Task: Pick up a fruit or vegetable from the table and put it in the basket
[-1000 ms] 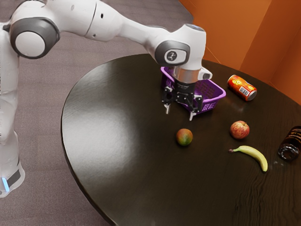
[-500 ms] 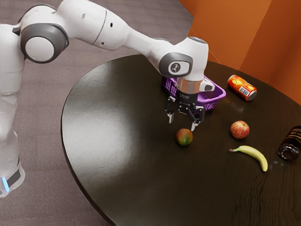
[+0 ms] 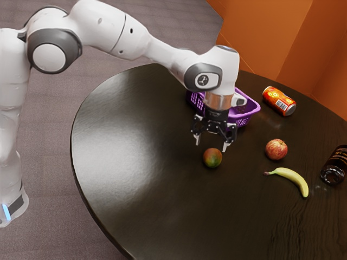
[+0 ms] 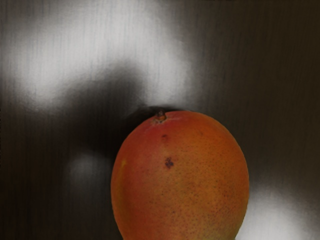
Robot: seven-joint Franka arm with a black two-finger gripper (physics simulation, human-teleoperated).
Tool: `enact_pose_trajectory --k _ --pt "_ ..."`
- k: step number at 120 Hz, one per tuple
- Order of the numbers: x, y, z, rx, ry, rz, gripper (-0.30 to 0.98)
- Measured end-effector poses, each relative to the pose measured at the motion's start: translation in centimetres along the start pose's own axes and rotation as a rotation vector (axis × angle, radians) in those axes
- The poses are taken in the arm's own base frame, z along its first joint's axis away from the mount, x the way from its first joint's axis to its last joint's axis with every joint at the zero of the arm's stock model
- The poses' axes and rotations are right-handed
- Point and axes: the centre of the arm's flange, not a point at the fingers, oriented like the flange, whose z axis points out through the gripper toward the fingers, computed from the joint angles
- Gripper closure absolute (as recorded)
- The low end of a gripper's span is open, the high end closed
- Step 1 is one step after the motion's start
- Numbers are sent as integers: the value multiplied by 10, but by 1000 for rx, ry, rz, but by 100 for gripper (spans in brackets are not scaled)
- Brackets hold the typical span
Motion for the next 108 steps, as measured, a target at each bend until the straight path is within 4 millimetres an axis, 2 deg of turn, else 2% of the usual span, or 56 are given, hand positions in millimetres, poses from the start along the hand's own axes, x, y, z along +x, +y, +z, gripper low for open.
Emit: enact_pose_trajectory --k 17,41,60,108 --pt "6 -2 15 15 -16 -64 0" --pt "17 -9 12 10 -12 -139 0" --pt "9 0 15 8 -16 -150 0" --pt "17 9 31 8 -15 -198 0"
